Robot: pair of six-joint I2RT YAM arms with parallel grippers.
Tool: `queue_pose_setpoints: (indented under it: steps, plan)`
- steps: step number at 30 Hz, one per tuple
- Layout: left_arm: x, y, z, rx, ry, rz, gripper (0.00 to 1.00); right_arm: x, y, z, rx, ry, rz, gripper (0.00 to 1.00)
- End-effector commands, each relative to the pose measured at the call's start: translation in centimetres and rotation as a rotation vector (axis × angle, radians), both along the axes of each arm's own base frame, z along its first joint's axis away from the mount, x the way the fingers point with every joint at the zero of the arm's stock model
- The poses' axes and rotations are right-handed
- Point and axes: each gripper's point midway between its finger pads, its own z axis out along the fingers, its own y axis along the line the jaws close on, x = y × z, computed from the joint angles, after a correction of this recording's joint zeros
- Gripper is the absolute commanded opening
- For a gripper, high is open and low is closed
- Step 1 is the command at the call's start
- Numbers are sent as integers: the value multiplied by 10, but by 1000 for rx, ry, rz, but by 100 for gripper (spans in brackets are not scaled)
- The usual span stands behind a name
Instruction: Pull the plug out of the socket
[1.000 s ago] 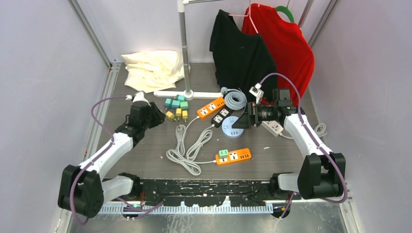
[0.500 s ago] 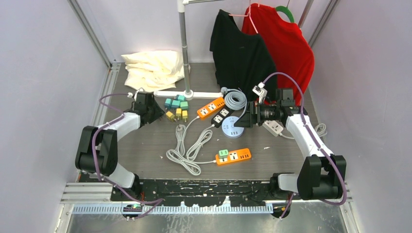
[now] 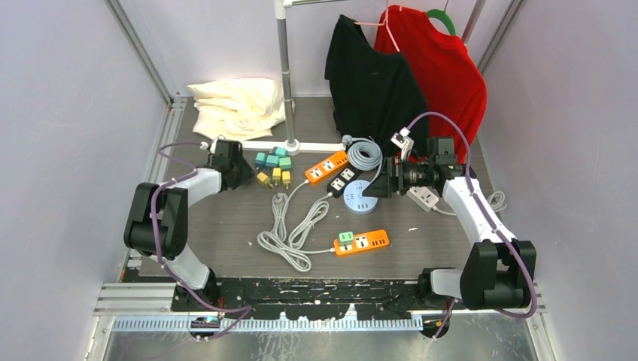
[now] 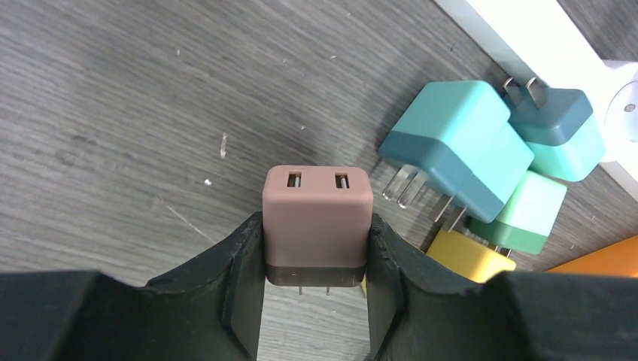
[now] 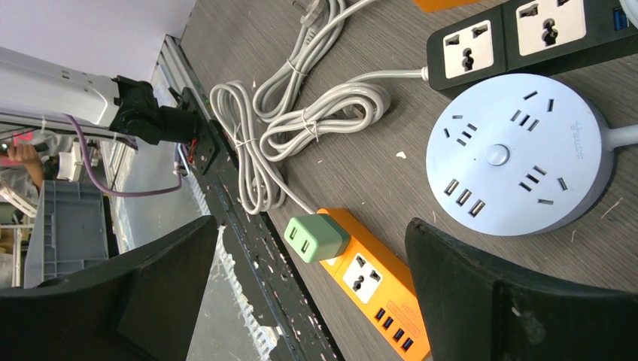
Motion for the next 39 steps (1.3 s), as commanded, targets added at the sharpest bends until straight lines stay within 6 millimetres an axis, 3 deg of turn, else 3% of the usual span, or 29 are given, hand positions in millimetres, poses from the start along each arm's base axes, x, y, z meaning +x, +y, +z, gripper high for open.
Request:
queue_pose_setpoints:
  steps: [1,4,5,9,15,22,26,29,33,36,39]
  plan:
    - [27,-3,21,-6,-86,-9,48,7,0,18,7,-77,10,100]
    - [29,-3,25,-9,-95,-16,66,6,0,19,7,-80,10,100]
    - [30,-3,26,-9,-97,-19,68,6,0,19,7,-80,10,100]
    - [29,0,38,0,-122,-20,71,6,-1,20,6,-83,11,100]
    - [16,-9,82,-34,-254,-103,71,2,-4,22,-25,-149,50,100]
    - [-26,-67,134,-245,-524,-408,70,2,-6,27,-42,-199,52,100]
    - [-57,-119,166,-361,-654,-629,70,2,-4,34,-25,-301,50,100]
    - [-86,-161,184,-392,-729,-808,71,-10,0,38,10,-375,93,100]
    - [-131,-205,196,-379,-833,-1022,72,-40,5,33,32,-507,277,100]
    - [-161,-224,191,-305,-940,-1159,71,-66,5,27,36,-602,418,100]
    - [-189,-241,186,-204,-1131,-1288,72,-76,4,23,29,-656,485,100]
